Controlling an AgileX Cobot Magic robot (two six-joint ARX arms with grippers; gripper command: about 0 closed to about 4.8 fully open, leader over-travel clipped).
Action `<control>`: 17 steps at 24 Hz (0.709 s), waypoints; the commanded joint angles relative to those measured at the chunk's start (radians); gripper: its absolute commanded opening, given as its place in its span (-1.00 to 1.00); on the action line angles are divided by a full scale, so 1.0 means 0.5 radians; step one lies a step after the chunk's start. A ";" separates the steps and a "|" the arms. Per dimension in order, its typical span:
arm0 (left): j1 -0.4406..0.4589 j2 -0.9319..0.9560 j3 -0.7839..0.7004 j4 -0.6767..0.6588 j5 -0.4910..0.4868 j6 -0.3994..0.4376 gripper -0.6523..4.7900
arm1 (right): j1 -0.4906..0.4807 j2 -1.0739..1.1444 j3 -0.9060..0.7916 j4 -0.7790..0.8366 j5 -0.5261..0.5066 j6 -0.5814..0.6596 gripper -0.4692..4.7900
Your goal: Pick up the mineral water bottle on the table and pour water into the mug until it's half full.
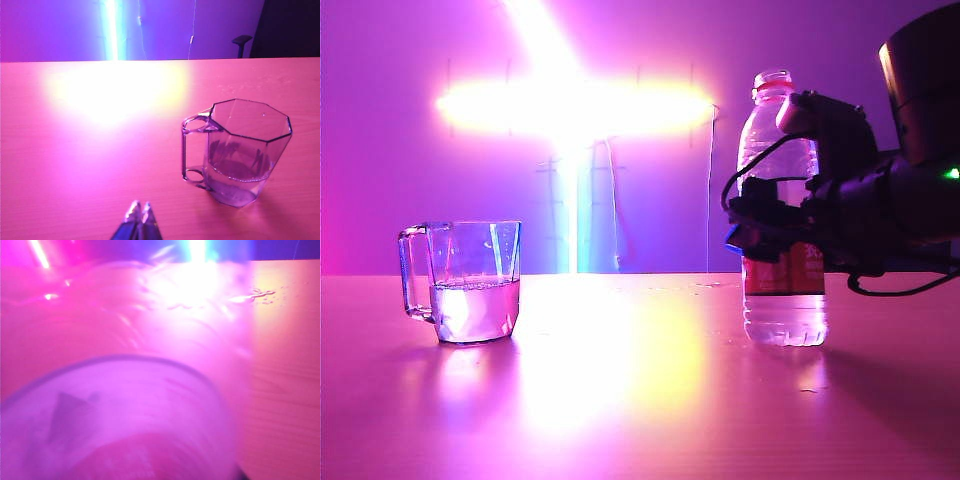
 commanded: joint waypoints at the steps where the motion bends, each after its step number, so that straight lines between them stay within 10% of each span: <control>1: -0.002 0.004 0.008 0.019 0.005 0.008 -0.77 | 0.002 0.001 -0.047 0.034 0.010 0.003 0.82; 17: -0.002 0.004 0.008 0.019 0.005 0.008 -0.77 | 0.003 -0.112 -0.582 0.646 0.041 0.063 1.00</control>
